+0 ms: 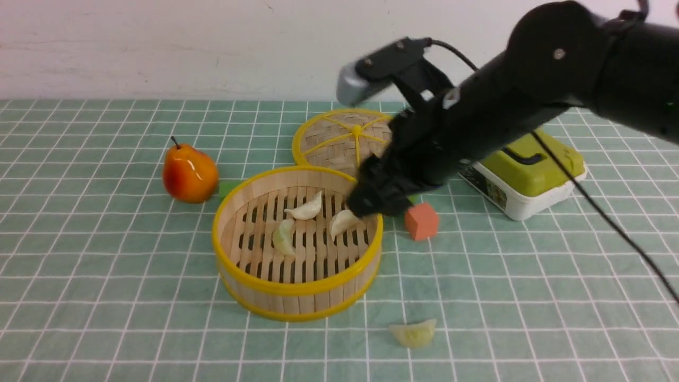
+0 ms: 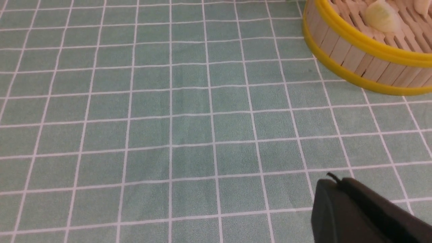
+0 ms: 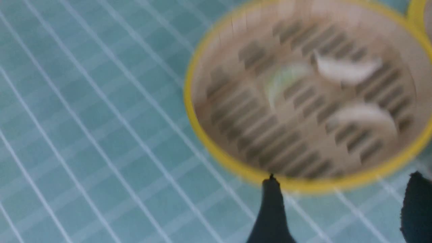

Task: Put the dumplings into the steamer on the table with the blue tablecloth.
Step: 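Reach for and grasp a dumpling lying on the table beside the steamer, then place the dumpling in the bamboo steamer basket with the right gripper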

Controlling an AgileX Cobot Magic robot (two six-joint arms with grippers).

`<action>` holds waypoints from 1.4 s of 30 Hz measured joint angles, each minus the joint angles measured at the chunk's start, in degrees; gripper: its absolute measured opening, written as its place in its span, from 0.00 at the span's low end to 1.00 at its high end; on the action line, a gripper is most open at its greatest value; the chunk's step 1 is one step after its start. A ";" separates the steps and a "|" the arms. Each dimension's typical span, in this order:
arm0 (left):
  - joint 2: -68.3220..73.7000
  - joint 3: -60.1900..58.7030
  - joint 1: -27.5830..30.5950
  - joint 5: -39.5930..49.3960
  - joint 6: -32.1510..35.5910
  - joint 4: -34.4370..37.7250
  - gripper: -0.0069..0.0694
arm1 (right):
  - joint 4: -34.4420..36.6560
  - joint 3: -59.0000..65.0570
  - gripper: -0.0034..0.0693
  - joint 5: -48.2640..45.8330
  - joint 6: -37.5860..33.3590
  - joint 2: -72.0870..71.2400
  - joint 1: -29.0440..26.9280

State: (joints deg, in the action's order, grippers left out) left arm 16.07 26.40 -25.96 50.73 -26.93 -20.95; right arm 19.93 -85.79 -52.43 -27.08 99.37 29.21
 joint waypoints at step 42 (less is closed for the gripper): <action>0.00 -0.85 0.00 -2.52 0.00 0.05 0.09 | 14.30 -12.02 0.33 2.55 6.27 12.82 0.32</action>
State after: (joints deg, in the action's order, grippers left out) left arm 16.07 25.55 -25.96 48.20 -26.93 -20.90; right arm 34.22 -97.81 -49.88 -20.81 112.19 29.53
